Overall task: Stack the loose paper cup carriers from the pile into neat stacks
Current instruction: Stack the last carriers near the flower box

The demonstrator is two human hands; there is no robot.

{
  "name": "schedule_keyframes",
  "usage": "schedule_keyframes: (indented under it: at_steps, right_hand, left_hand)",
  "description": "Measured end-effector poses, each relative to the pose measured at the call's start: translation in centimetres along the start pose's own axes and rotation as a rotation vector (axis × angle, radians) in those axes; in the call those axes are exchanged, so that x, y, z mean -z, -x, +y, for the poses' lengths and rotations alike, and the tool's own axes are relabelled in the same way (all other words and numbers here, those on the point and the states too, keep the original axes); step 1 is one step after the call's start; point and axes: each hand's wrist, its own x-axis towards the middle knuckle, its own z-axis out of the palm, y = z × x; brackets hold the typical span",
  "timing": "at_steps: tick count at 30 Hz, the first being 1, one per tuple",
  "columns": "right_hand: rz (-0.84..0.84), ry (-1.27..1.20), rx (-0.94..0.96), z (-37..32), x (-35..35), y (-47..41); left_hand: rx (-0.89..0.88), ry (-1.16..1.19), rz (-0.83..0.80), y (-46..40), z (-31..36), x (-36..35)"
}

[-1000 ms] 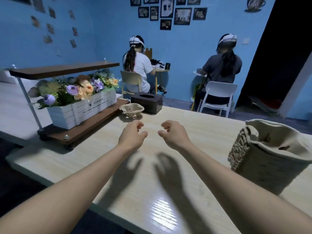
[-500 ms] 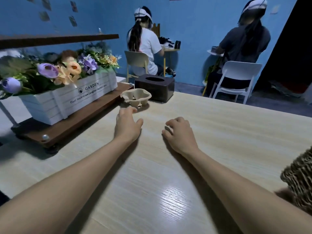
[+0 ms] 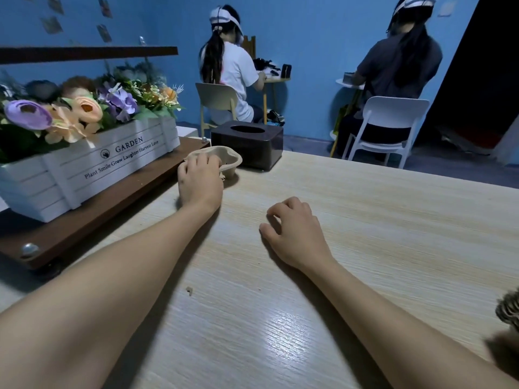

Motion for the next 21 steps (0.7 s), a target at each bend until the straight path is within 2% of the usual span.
schedule_keyframes:
  at_steps: [5, 14, 16, 19, 21]
  right_hand:
    - [0.003, -0.011, 0.000, 0.2, -0.1, -0.2]
    - [0.016, -0.134, -0.066, 0.3, 0.2, -0.1]
    - [0.024, -0.260, -0.150, 0.0, 0.8, 0.1]
    - [0.097, -0.574, -0.310, -1.0, 2.9, 0.5]
    - [0.121, -0.633, -0.344, -1.7, 4.8, 1.1]
  left_hand:
    - [-0.125, -0.016, 0.009, 0.8, 0.2, 1.0]
    - [-0.310, 0.132, 0.021, 7.4, 0.9, 6.0]
    - [-0.311, 0.143, 0.024, 8.3, 1.0, 7.2]
    - [-0.328, 0.178, 0.038, 9.5, 1.3, 9.0]
    - [-0.358, 0.221, 0.038, 10.3, 2.0, 10.3]
